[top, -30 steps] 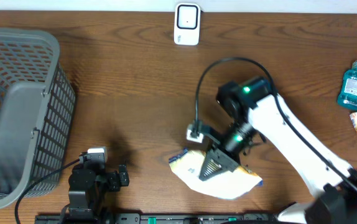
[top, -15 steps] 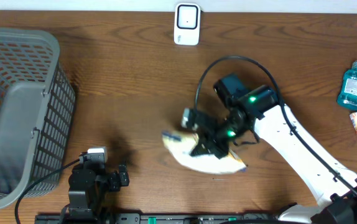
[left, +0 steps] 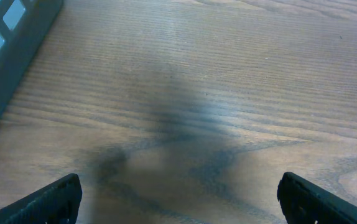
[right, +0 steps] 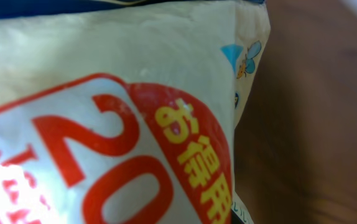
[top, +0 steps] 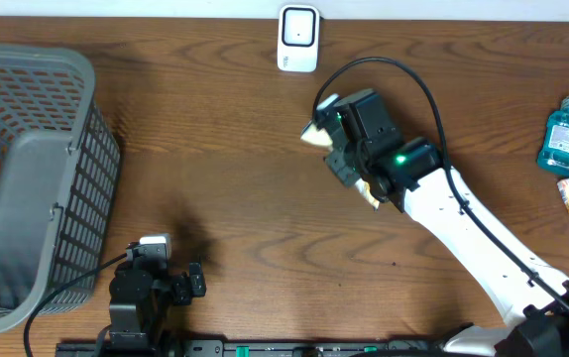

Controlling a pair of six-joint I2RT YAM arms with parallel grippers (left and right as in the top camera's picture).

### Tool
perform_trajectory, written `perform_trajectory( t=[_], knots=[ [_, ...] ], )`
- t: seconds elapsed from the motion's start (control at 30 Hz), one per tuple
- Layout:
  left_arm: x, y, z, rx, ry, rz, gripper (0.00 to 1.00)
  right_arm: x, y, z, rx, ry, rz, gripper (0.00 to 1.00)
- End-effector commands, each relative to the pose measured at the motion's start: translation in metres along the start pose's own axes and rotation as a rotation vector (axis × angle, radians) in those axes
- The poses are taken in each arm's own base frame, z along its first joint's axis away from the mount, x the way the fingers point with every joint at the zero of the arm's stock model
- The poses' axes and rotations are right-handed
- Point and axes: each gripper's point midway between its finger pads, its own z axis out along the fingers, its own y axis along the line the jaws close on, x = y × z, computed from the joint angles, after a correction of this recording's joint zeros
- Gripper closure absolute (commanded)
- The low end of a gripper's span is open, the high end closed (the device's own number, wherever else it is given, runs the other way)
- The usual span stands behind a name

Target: Scan the item barcode

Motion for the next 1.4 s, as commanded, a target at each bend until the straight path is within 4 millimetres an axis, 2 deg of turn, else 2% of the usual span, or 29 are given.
perform_trajectory(
  t=[0.0,0.17,0.27,0.43,0.57,0.73,0.97,1.3,1.37],
  knots=[
    [0.006,0.002,0.001,-0.012,0.02,0.011,0.02,-0.003,-0.045,0.007,0.262,0.01,0.019,0.99],
    [0.006,0.002,0.001,-0.012,0.02,0.011,0.02,-0.042,-0.057,0.03,0.355,-0.101,-0.112,0.99],
    [0.006,0.002,0.001,-0.012,0.02,0.011,0.02,-0.058,-0.075,0.05,0.465,-0.107,-0.165,0.99],
    [0.006,0.002,0.001,-0.012,0.02,0.011,0.02,-0.089,-0.108,0.095,0.514,-0.096,-0.168,0.99],
    [0.006,0.002,0.001,-0.012,0.02,0.011,0.02,-0.132,-0.135,0.124,0.543,-0.145,-0.158,0.99],
    [0.006,0.002,0.001,-0.012,0.02,0.011,0.02,-0.164,-0.136,0.162,0.558,-0.172,-0.218,0.99],
    [0.006,0.002,0.001,-0.012,0.02,0.011,0.02,-0.175,-0.131,0.202,0.564,-0.191,-0.221,0.99],
    [0.006,0.002,0.001,-0.012,0.02,0.011,0.02,-0.175,-0.131,0.207,0.559,-0.196,-0.212,0.99],
    [0.006,0.002,0.001,-0.012,0.02,0.011,0.02,-0.17,-0.139,0.198,0.598,-0.171,-0.15,0.99]
  ],
)
